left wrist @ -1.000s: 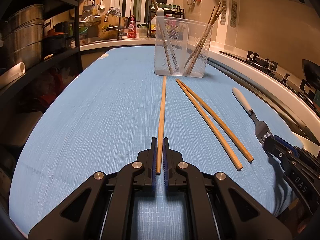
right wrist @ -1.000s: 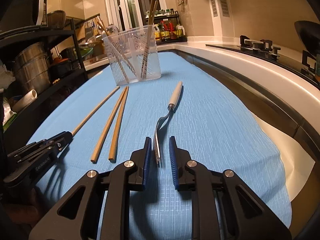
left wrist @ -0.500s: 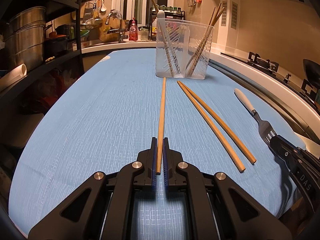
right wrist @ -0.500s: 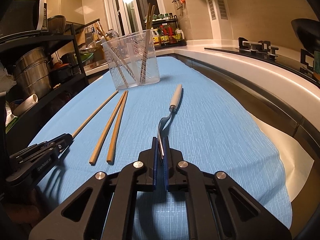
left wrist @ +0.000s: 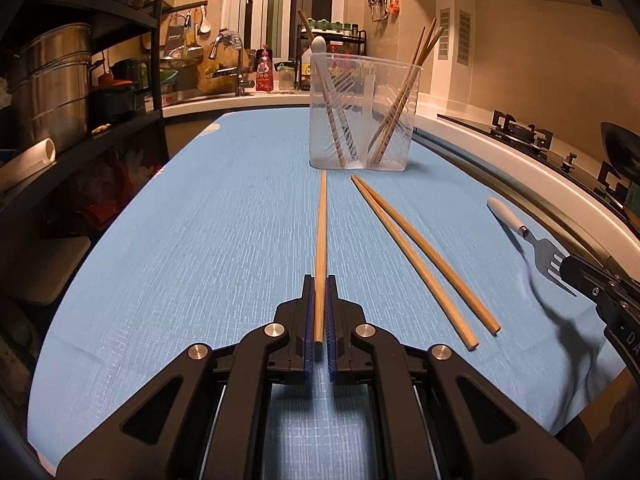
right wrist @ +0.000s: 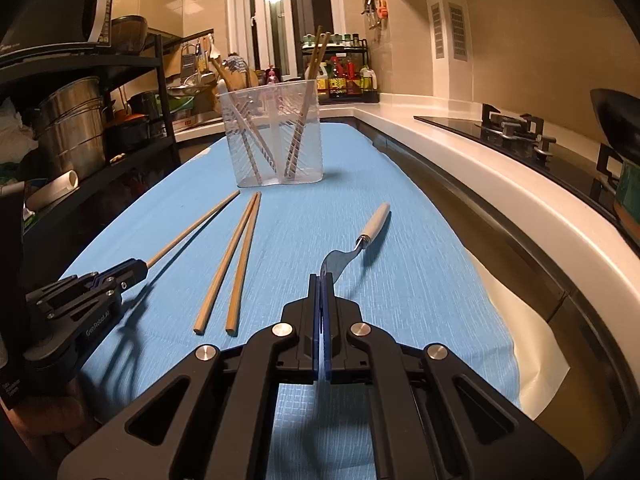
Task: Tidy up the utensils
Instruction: 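Lift the chopstick and the fork off the cloth with both tools, then carry the chopstick and fork over the holder and lower them in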
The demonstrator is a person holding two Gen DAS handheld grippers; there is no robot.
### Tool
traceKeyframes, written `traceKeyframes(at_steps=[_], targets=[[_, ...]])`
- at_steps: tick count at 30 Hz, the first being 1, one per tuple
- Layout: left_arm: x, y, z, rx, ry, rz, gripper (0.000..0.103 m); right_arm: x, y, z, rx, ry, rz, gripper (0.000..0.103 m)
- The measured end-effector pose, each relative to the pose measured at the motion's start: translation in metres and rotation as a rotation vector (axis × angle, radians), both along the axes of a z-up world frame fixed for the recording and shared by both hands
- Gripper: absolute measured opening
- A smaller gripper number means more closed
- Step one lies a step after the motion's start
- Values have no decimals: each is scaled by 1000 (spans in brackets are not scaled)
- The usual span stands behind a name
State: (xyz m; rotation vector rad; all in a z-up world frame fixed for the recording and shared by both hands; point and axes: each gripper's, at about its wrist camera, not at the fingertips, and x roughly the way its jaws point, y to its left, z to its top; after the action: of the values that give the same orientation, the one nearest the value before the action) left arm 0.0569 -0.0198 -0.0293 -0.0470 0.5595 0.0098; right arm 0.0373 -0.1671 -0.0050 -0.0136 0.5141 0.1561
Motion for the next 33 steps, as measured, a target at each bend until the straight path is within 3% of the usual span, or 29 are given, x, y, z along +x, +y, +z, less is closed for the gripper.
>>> traceKeyframes(at_steps=[14,21,33], targets=[[-18,2,32,10,-89,-11,5,-33,10,62,-119,-116,138,1],[-28,6,68,0,-156,-9,5,-40,7,95,-91,-171,151,1],[-39,8,136,78,-323,-7,5,-41,12,142,-45,-229,166,1]])
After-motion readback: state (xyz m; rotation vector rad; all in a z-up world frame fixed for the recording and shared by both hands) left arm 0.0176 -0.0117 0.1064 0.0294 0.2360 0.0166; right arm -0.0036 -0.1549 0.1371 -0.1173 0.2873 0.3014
